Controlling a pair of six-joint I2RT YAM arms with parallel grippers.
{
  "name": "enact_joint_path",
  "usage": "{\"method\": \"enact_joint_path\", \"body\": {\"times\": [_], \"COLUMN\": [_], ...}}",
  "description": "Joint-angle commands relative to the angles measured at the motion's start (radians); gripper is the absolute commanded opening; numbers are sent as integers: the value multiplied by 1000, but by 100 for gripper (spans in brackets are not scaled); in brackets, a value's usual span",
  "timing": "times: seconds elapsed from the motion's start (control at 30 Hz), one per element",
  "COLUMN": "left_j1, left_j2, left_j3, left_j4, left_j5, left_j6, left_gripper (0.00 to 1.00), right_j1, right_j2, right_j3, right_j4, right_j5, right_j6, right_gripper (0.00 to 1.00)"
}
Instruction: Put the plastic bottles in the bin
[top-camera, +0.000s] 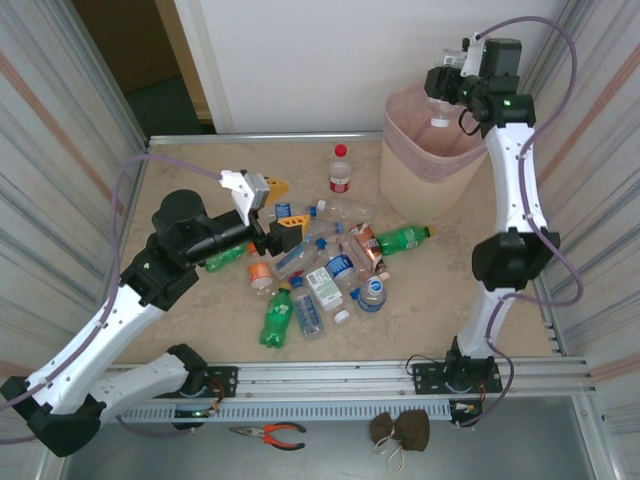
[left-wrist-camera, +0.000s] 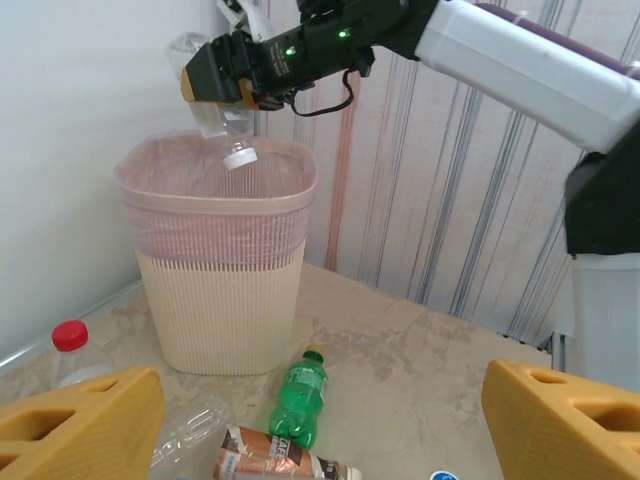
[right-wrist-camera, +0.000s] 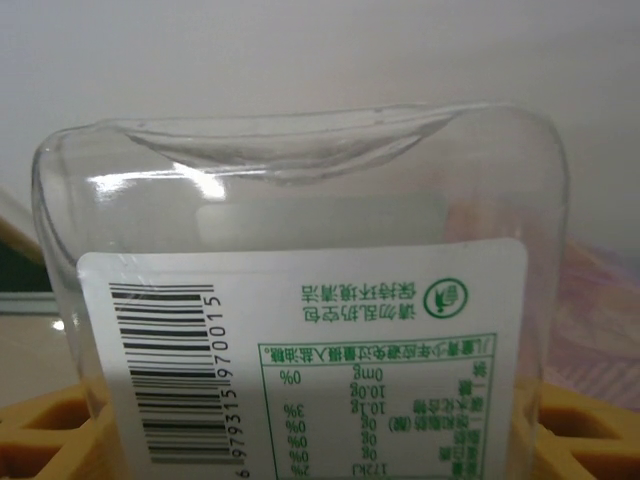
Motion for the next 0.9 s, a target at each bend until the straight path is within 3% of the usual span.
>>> {"method": "enact_joint_path", "body": {"times": [0.0,0.53,0.87], "left_j1": [8,16,18], "left_j2": [10,21,16], "left_j3": [10,-33,-53], "left_j4": [-22,-72,-98], "left_j5": [-21,-112,-125], "left_j6": [25,6,-2], "left_gripper": [83,82,81], "right_j1": [-8,-9,-15], "right_j2": [121,391,474], "right_j3": [146,183,181], "right_j4": [-166,-329,-388], "right_j5": [72,207,323], "right_j6": [-32,-92,-95], "right_gripper": [55,56,61]}}
